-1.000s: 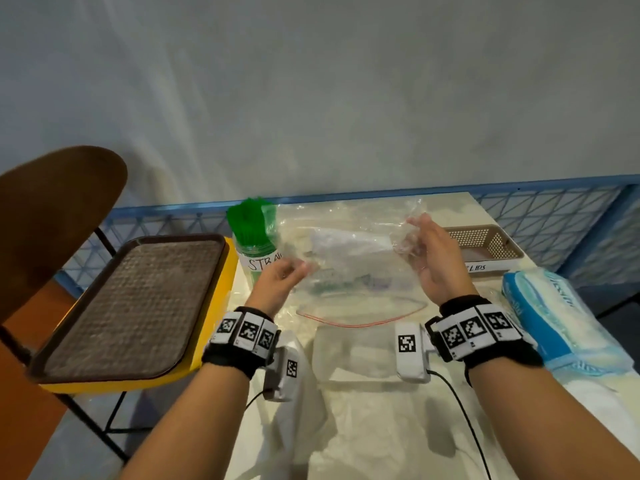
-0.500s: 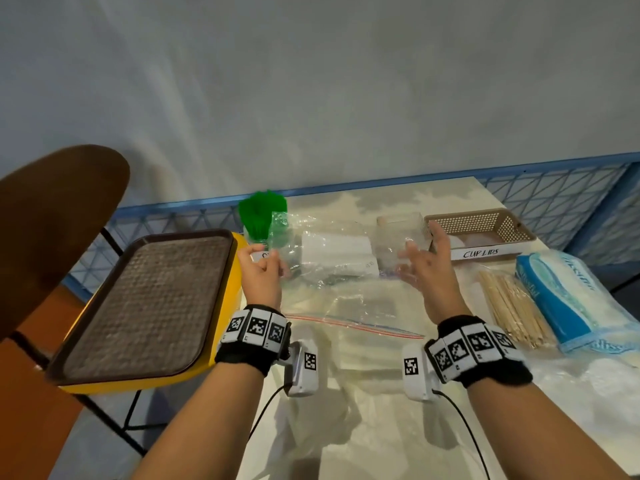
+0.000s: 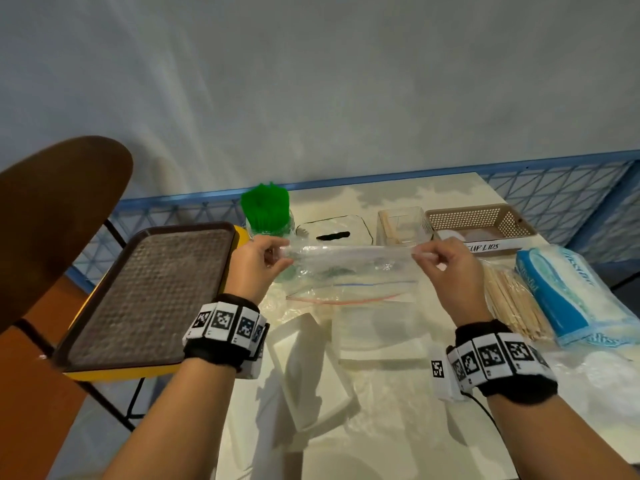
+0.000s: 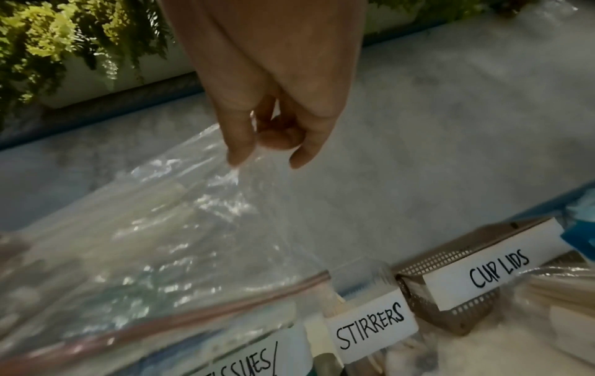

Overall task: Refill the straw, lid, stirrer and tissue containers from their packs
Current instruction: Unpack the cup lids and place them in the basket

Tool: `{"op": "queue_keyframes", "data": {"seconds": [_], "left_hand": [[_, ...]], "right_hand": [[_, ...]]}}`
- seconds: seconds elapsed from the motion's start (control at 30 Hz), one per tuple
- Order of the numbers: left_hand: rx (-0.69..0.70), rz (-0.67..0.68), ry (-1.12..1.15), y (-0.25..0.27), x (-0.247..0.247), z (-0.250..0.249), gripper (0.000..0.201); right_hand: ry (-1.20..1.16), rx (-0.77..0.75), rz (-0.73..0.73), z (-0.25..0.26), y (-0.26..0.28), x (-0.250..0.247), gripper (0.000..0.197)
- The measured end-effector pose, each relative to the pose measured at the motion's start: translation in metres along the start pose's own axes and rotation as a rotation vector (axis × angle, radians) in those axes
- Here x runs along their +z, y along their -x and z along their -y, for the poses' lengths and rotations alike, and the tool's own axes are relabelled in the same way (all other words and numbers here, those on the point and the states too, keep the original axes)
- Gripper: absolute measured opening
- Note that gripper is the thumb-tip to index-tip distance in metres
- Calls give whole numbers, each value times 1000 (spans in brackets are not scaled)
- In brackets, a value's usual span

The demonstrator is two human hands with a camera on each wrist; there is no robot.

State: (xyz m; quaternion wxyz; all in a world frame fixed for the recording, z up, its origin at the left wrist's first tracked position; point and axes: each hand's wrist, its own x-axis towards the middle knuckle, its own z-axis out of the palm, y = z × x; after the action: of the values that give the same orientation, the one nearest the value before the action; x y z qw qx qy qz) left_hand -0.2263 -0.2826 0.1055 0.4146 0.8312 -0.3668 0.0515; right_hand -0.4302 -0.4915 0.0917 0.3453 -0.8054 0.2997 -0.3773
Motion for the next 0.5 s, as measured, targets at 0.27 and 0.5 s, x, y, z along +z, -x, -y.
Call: {"op": "queue_keyframes", "data": {"seconds": [0.27, 0.5], "left_hand": [[-81, -199, 346, 32, 38, -58, 3], [-181, 163, 337, 85, 79, -62, 33]], "right_hand": [[-143, 54, -151, 5, 21, -3, 14], [199, 162, -126, -44, 47, -28, 19]]}}
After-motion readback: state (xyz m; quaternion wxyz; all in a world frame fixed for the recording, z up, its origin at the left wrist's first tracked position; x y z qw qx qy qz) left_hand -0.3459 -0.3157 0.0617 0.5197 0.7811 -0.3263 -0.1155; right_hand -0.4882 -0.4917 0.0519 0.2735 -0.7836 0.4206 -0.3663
